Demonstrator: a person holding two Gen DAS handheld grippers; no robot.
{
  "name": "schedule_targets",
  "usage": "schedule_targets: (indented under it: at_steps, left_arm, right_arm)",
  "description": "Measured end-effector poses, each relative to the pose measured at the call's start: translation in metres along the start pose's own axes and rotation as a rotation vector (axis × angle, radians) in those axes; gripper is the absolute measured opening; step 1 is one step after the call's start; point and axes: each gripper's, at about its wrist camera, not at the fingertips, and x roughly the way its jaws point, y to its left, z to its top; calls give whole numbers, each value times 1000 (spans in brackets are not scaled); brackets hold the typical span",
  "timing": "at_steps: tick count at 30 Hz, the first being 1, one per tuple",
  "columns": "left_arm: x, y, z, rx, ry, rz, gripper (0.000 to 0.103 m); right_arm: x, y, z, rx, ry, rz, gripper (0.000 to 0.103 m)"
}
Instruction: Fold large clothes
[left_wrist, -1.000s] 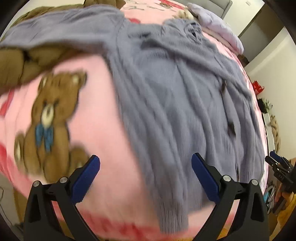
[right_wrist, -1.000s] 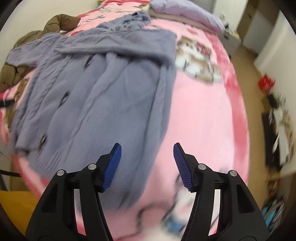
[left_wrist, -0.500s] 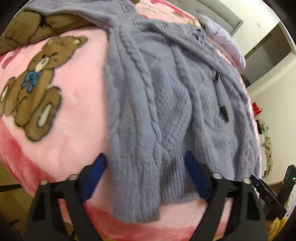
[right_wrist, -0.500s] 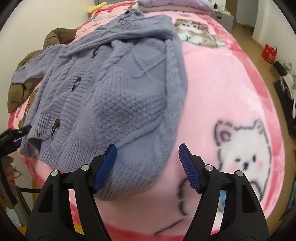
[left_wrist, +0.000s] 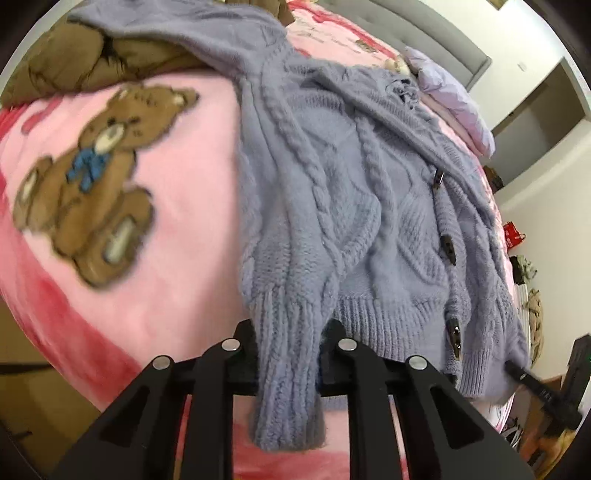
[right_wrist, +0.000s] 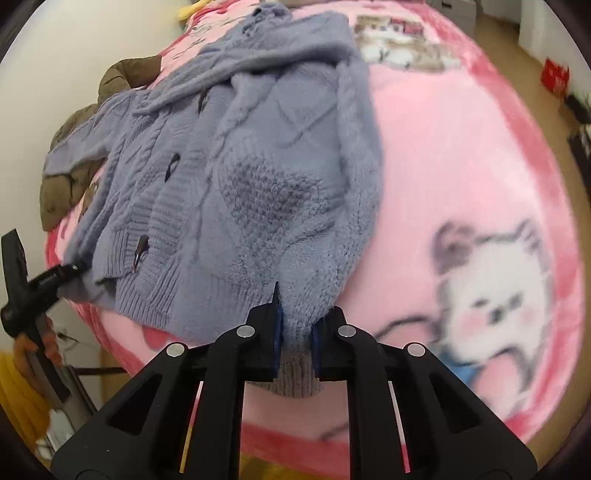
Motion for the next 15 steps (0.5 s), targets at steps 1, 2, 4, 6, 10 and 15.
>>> schedule_targets:
  at_steps: [1, 2, 4, 6, 10, 15]
  left_arm:
    - [-7, 9, 7, -15, -2, -23, 16]
    - [-14, 18, 12, -37, 4, -49, 16]
    - [-26, 29, 22, -46, 13, -89, 16]
    - [-36, 31, 27, -15, 27, -102, 16]
    - [-25, 45, 13, -52, 142, -119, 16]
    - [11, 55, -1, -39, 201, -80, 18]
  right_arm:
    - [-13, -6, 6, -23, -9, -25, 11]
    - [-21, -12, 11, -34, -9, -36, 11]
    - [-40, -23, 22, -79, -2, -86, 10]
    - [-46, -37, 25, -118, 37, -120, 10]
    - [-21, -64, 9, -47, 176, -94, 10]
    - [29, -67, -8, -60, 236, -145, 10]
